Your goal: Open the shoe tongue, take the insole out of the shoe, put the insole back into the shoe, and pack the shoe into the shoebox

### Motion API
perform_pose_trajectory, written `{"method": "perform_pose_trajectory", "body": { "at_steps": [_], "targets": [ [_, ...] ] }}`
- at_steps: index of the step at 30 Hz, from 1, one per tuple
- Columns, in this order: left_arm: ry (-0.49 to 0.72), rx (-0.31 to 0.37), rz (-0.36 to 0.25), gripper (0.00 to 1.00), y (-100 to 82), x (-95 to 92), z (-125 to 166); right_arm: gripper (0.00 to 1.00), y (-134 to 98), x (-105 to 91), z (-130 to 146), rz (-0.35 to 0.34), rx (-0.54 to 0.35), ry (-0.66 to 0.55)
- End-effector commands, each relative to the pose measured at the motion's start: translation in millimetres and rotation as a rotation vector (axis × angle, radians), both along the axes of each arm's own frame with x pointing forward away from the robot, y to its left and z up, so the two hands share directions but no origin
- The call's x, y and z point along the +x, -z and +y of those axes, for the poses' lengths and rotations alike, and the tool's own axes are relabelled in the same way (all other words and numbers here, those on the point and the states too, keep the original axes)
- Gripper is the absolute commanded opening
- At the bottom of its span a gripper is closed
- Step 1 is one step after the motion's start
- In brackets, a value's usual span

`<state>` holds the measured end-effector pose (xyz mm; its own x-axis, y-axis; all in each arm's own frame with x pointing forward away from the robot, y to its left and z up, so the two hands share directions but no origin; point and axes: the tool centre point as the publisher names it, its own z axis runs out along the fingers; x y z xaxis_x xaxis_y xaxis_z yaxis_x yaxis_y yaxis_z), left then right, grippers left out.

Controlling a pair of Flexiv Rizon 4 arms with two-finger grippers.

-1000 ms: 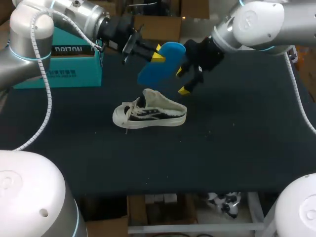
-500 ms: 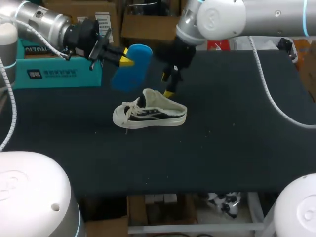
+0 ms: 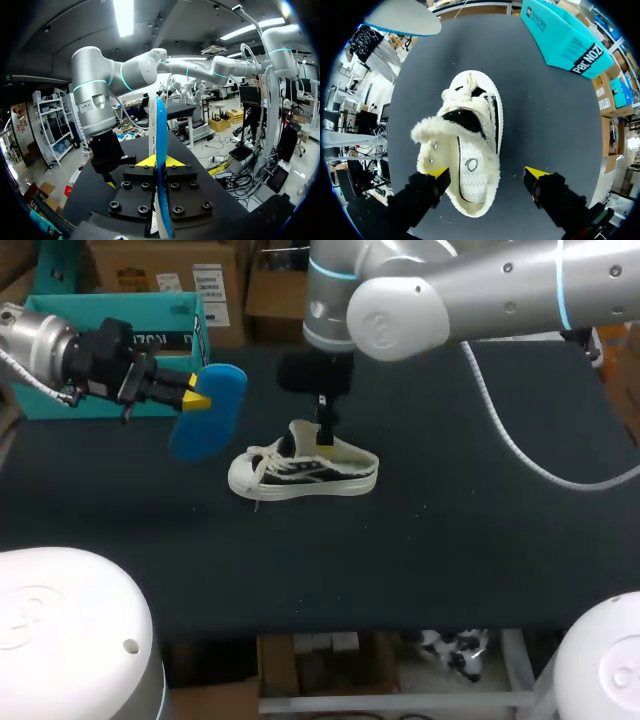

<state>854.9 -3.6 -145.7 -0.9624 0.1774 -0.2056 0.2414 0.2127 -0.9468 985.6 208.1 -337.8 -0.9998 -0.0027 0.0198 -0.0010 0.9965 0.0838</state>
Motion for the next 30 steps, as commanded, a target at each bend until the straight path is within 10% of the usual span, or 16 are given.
{"method": "perform_pose_trajectory", "body": {
  "at_steps": [1,8,30],
  "targets": [
    [-0.097,-0.026,-0.018,0.0,4.0,-8.8,12,0.76,5,0.4,3,-0.014,-0.08,0.012],
    [-0.121,-0.028,-0.016,0.0,6.7,-13.5,23,0.0,12,3.8,3,-0.019,-0.075,0.025],
    [-0.029,-0.044,-0.02,0.0,-0.3,9.2,24,0.0,-7,-22.0,5,-0.037,-0.062,0.269]
  ]
}}
